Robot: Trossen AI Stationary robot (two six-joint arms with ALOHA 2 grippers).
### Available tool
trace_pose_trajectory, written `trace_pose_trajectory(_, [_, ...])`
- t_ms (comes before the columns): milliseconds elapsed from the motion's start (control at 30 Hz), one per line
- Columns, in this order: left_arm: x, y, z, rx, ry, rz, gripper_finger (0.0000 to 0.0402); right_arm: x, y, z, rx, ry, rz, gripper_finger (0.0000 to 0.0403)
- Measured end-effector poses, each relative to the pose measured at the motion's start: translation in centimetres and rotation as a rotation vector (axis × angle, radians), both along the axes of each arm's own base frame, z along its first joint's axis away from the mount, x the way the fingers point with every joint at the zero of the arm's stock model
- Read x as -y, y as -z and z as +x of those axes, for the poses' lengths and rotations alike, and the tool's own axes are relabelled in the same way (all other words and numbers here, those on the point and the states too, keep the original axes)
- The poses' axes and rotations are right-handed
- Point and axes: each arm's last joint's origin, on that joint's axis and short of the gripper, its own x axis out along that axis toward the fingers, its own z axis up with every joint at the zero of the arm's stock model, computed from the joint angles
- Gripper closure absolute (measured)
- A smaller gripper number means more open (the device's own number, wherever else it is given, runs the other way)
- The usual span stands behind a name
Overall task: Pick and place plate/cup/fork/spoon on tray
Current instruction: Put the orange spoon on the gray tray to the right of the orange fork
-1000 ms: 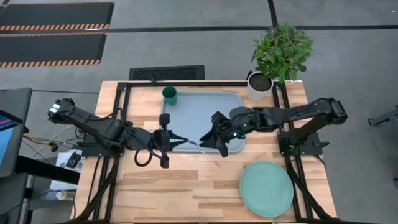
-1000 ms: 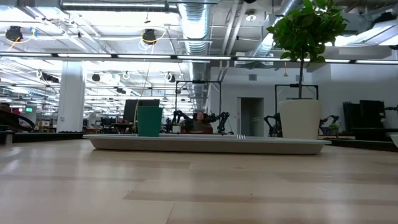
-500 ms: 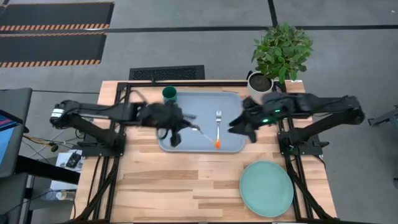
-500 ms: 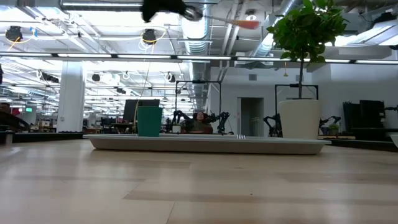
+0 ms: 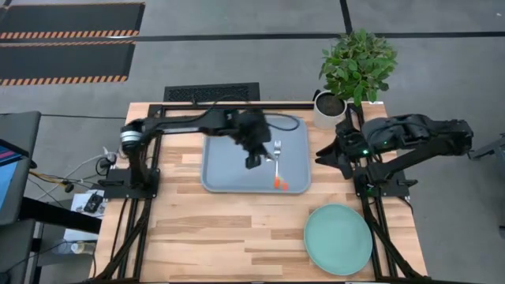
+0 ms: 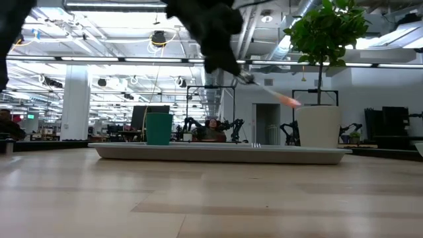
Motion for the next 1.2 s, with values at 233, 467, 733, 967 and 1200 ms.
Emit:
trace_pose_trajectory(233, [-2.8, 1.1, 4.8, -0.083, 0.128, 0.098, 0.0401, 0.0, 0.7, 0.1, -0.075, -0.004, -0.023, 0.0236])
trace_pose_trajectory(467, [-4.6, 3.2, 7.7, -0.107, 0.234, 0.141, 0.0401, 0.0, 1.2, -0.1, -0.13, -0.004, -0.033, 0.0237])
trace_pose_trajectory(733, [-4.8, 5.0, 7.8, -0.132, 0.292, 0.136, 0.0402, 0.0, 2.2, 0.0, -0.18, -0.009, -0.051, 0.0243])
trace_pose_trajectory(967, [-4.8, 4.6, 8.0, -0.091, 0.333, 0.196, 0.0401, 0.0, 2.7, 0.2, -0.22, -0.023, -0.082, 0.0242])
trace_pose_trajectory(1200, [-4.2, 4.8, 8.0, -0.125, 0.389, 0.273, 0.0401, 0.0, 2.7, 0.1, -0.219, -0.023, -0.084, 0.0244])
